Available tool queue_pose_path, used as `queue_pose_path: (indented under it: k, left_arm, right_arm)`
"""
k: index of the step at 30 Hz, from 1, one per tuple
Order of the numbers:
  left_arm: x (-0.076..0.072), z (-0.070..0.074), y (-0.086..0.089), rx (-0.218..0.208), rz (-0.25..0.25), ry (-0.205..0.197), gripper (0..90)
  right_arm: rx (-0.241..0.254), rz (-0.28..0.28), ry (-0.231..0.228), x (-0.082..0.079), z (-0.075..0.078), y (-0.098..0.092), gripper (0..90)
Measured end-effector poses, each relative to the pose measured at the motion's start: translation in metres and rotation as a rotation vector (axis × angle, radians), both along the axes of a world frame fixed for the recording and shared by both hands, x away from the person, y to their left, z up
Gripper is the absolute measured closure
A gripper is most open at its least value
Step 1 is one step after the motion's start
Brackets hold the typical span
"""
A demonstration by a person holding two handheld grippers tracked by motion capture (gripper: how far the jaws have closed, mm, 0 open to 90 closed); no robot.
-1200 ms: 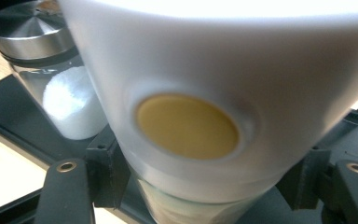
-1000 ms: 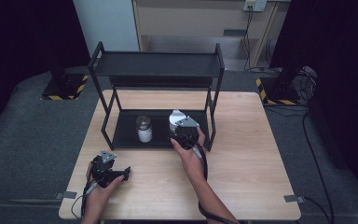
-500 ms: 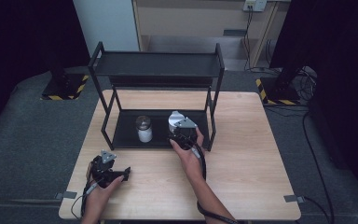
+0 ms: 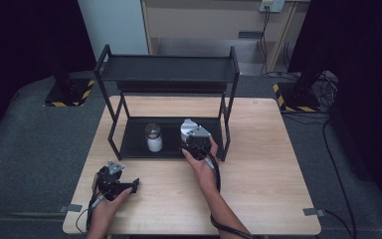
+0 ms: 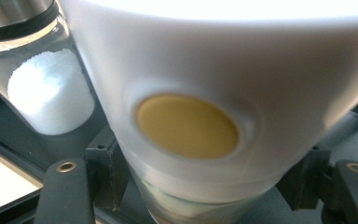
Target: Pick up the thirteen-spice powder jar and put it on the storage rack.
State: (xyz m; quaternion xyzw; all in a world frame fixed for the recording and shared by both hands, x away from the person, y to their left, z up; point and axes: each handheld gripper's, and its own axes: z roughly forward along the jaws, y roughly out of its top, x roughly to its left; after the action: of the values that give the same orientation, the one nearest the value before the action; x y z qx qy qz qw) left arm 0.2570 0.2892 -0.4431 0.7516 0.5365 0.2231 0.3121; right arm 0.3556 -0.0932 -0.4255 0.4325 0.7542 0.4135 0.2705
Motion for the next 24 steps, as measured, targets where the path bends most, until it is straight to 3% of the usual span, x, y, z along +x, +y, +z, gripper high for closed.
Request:
queue_pose_path:
  k: [24]
  left_arm:
    - [-0.0011, -0.0003, 0.0001, -0.001, -0.003, -0.001, 0.0]
  right_arm:
    - [0.006, 0.007, -0.004, 0.0027, -0.0085, -0.0015, 31.1]
